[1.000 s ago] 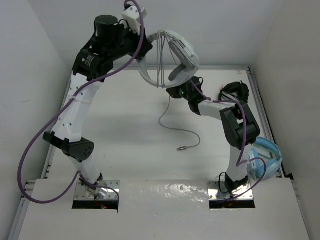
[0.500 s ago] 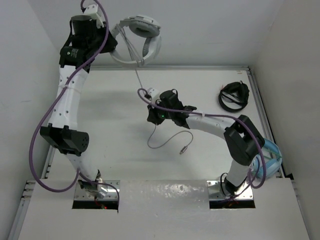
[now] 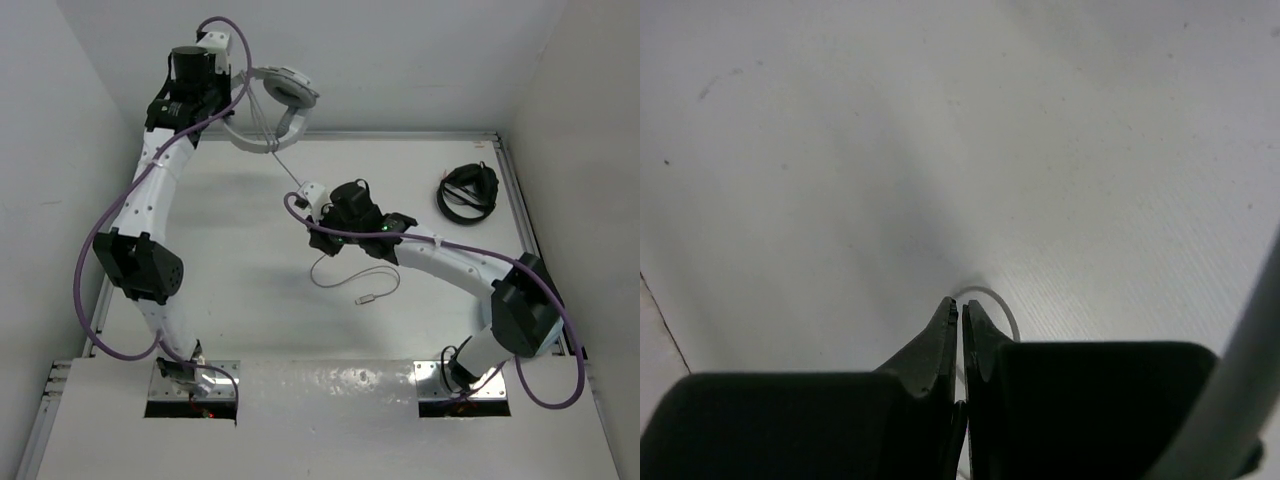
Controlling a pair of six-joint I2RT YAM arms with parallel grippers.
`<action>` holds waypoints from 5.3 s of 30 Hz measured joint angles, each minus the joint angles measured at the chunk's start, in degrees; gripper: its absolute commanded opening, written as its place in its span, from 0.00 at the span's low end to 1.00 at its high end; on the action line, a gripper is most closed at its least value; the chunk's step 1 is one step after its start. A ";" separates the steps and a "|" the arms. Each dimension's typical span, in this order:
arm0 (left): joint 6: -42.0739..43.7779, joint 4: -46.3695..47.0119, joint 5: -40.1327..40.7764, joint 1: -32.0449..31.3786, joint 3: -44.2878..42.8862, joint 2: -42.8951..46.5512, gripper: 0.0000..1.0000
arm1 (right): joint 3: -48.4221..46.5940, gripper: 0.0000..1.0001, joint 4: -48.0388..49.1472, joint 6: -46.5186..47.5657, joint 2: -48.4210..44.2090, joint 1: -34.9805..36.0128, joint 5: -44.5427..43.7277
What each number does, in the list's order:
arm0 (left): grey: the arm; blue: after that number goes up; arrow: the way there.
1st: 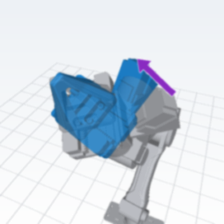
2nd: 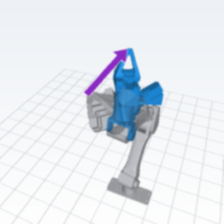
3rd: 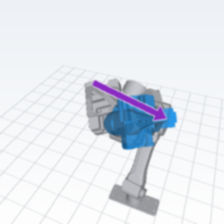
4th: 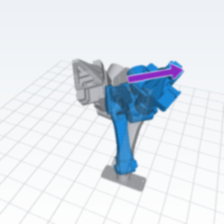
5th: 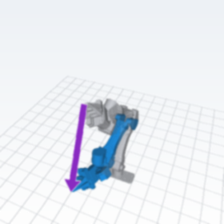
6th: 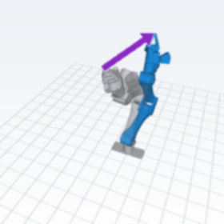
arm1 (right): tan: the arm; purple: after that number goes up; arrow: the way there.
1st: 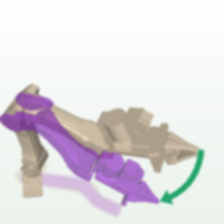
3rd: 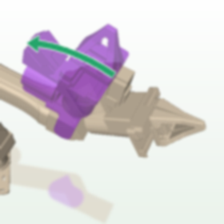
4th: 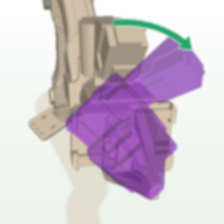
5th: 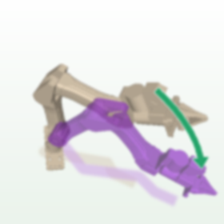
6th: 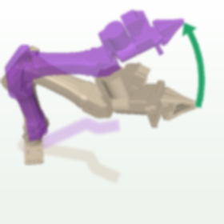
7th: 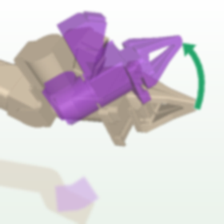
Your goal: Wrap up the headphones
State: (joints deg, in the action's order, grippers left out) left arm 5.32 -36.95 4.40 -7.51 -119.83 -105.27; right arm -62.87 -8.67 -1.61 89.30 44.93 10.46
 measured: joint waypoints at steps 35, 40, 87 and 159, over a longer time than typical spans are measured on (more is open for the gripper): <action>35.17 19.78 -0.39 -23.54 35.17 18.40 0.00 | -17.73 0.03 -25.79 24.57 -13.73 -8.02 -34.16; 35.39 17.99 0.39 -24.50 35.17 18.40 0.00 | -20.33 0.00 -25.64 36.81 -14.25 -8.83 -30.97; 28.83 2.75 -0.76 -22.86 40.54 19.87 0.00 | -25.62 0.08 -43.56 9.27 -4.00 -8.68 -12.26; 7.52 -15.06 -30.84 -20.59 9.77 13.25 0.00 | 8.59 0.41 1.22 -1.66 13.60 -26.86 -4.22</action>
State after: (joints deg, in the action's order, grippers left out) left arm 12.84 -52.01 -26.44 -28.10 -110.06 -92.03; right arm -54.28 -7.44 -3.27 102.89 18.06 6.24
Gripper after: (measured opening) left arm 0.165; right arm 0.465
